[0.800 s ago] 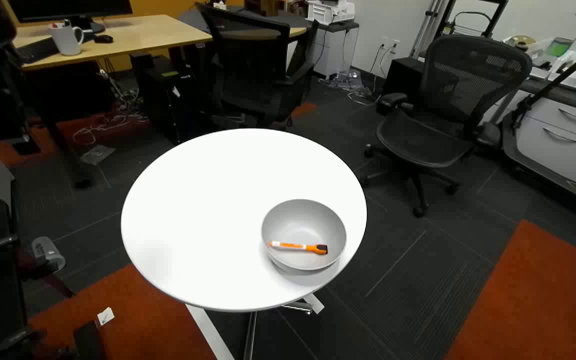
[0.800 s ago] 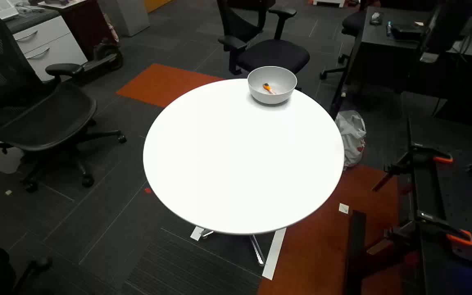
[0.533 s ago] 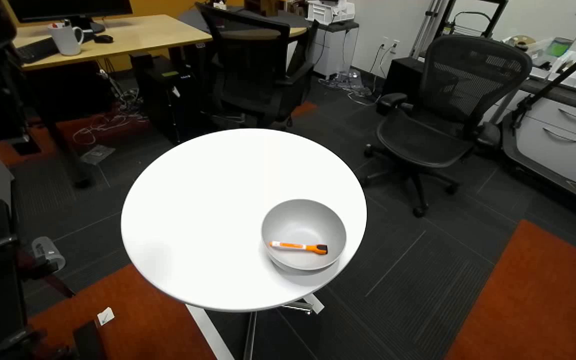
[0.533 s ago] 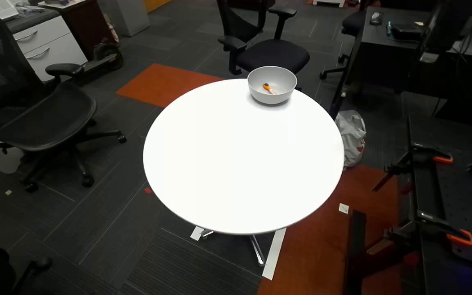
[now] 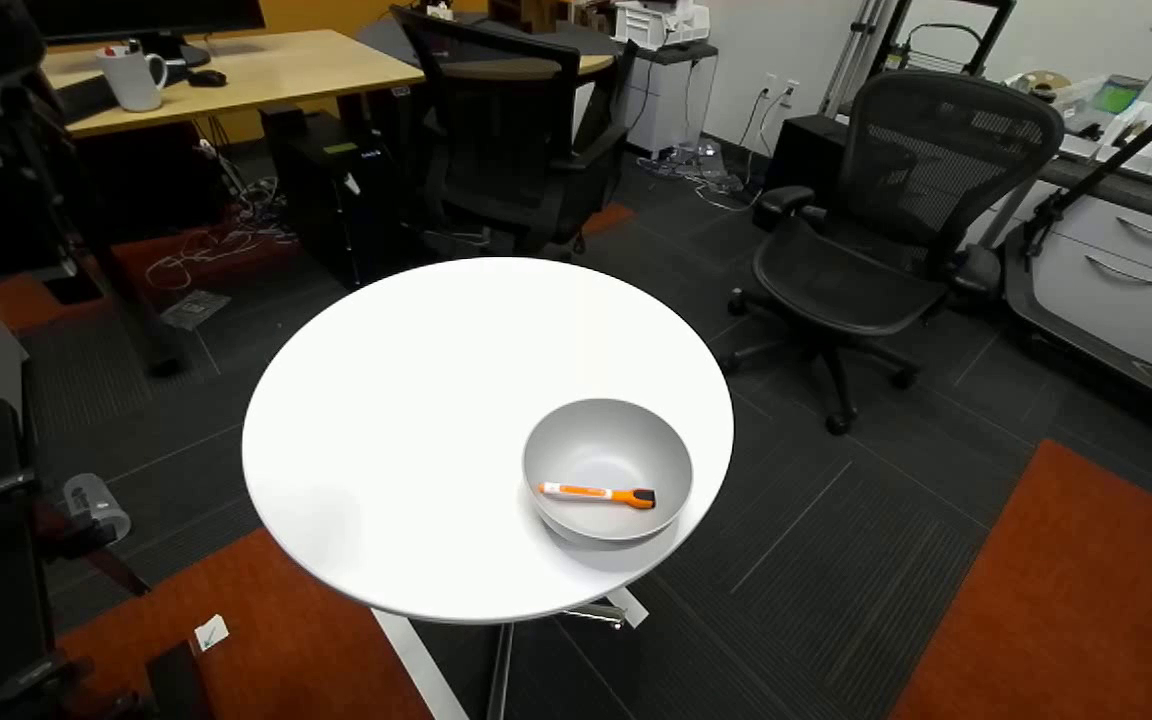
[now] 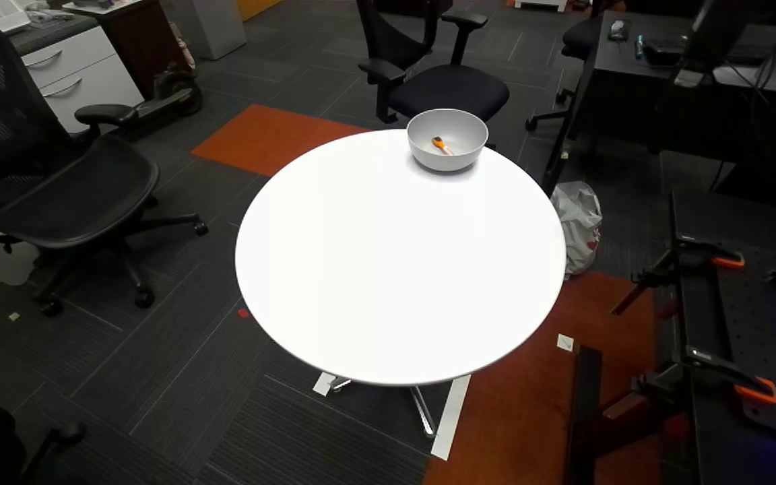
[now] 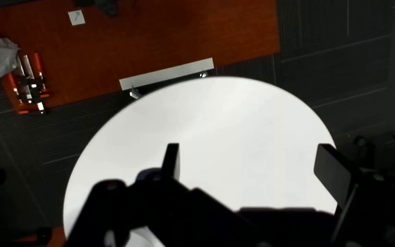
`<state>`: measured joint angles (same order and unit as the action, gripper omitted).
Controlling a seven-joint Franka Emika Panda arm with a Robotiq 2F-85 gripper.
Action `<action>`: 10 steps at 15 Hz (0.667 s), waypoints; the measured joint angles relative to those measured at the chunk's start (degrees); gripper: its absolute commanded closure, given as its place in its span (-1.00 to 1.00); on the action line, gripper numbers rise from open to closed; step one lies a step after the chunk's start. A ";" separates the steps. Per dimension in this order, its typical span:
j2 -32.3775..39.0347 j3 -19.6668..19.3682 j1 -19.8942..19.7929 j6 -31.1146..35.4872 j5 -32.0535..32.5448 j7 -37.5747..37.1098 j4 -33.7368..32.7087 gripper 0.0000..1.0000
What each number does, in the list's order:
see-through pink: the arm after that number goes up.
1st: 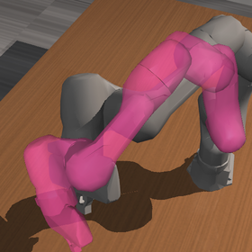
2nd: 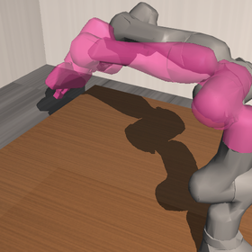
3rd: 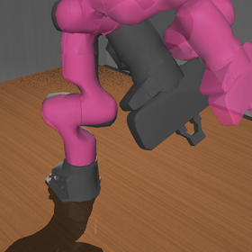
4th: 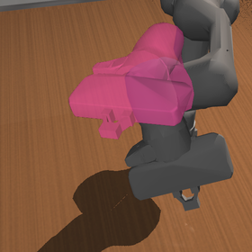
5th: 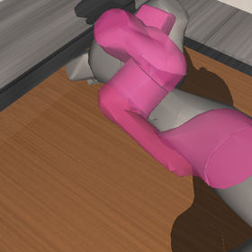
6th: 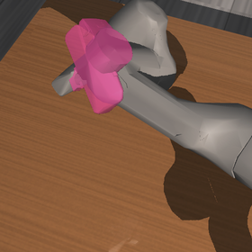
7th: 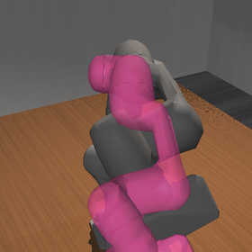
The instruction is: Remove the orange marker from the grey bowl
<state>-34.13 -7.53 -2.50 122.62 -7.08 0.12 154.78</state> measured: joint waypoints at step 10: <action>13.05 -2.11 -7.15 6.07 1.45 -0.56 -12.56 -1.00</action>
<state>-21.08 -9.64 -9.65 128.69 -5.62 -0.44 142.22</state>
